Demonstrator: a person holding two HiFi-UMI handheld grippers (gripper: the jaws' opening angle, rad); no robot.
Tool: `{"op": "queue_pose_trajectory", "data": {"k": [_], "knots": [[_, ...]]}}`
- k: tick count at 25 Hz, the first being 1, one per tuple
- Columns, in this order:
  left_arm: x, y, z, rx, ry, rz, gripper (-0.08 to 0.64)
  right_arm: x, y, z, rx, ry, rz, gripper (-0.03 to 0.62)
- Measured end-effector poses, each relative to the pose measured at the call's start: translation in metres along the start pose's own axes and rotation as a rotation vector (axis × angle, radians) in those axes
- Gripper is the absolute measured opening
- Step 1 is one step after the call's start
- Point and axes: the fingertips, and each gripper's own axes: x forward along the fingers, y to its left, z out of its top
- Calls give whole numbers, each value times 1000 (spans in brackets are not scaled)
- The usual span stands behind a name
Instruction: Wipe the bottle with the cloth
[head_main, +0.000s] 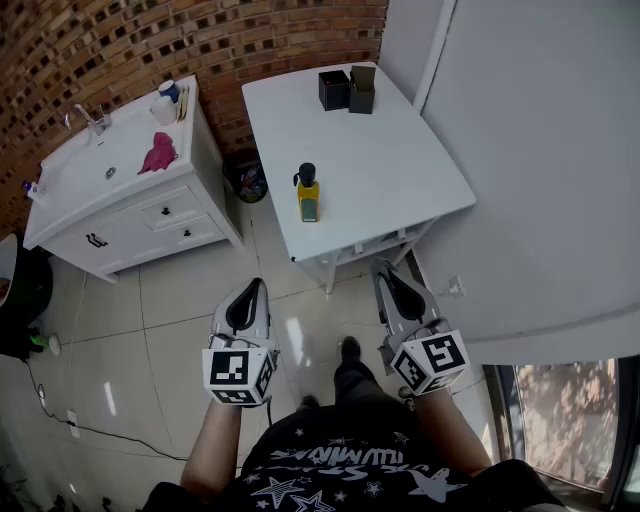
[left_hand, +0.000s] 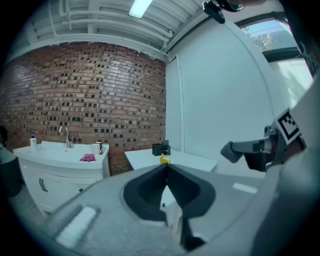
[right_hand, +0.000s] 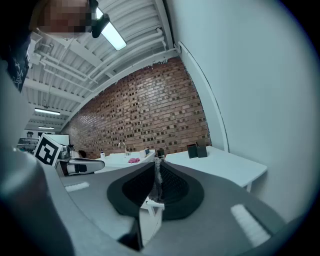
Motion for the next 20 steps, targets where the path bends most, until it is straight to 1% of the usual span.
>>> {"op": "queue_pose_trajectory", "data": {"k": [5,9,12,16,18,20], "knots": [[65,-5,12,-11,-3,51,5,59,-46,27,-24,-15,86,34],[97,-10,16,-2,10,87,5,94,-66,37,-43,2,162,34],[113,-10,14,1,28,108,5,118,-63,34,-60,46,243,34],[126,1,4,44,50,127,5,145,-45,34,-90,72,324,34],[134,6,3,39,56,119,5,157,-36,37,-109,75,346,34],[143,4,5,16,73,84,5,167,-28,42,-127,74,356,34]]}}
